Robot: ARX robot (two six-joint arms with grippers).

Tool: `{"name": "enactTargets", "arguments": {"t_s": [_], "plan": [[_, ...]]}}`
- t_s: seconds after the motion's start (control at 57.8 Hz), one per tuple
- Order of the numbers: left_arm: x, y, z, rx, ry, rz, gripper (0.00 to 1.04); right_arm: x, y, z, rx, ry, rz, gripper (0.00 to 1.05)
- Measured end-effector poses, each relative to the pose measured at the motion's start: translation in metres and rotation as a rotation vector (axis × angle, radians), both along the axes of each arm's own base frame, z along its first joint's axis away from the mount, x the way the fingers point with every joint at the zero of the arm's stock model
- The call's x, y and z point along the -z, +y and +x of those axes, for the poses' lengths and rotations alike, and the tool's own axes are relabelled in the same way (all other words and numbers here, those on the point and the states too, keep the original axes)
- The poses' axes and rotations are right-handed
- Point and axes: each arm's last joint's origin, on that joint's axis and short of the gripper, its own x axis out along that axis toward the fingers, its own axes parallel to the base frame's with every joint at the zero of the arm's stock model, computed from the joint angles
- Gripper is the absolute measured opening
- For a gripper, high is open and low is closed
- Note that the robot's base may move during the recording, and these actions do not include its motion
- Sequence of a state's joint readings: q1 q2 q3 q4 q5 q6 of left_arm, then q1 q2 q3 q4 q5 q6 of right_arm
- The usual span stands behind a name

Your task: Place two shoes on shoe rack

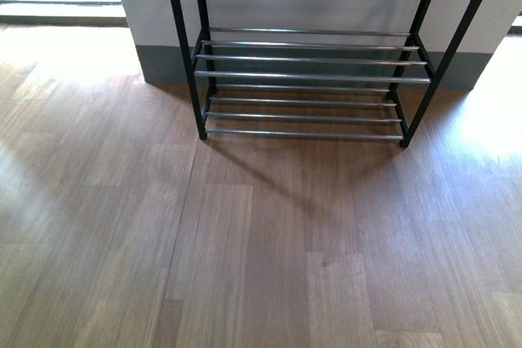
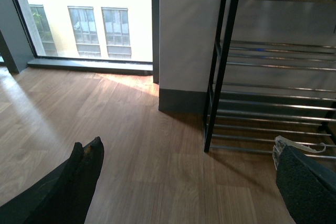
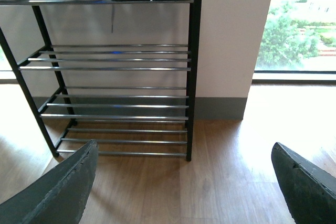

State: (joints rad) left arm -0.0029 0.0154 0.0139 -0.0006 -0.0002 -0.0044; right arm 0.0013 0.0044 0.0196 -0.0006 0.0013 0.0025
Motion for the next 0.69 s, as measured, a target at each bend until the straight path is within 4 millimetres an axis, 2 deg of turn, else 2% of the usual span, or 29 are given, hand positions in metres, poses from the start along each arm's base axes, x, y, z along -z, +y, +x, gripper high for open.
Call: {"name": "enactTargets", "arguments": {"t_s": [0.692], "plan": [[0.0,0.0001,0.0,-0.001,0.0,0.0,0.95,0.0,0.0,0.0,-0.001,0.0,0.0,0.96]]}}
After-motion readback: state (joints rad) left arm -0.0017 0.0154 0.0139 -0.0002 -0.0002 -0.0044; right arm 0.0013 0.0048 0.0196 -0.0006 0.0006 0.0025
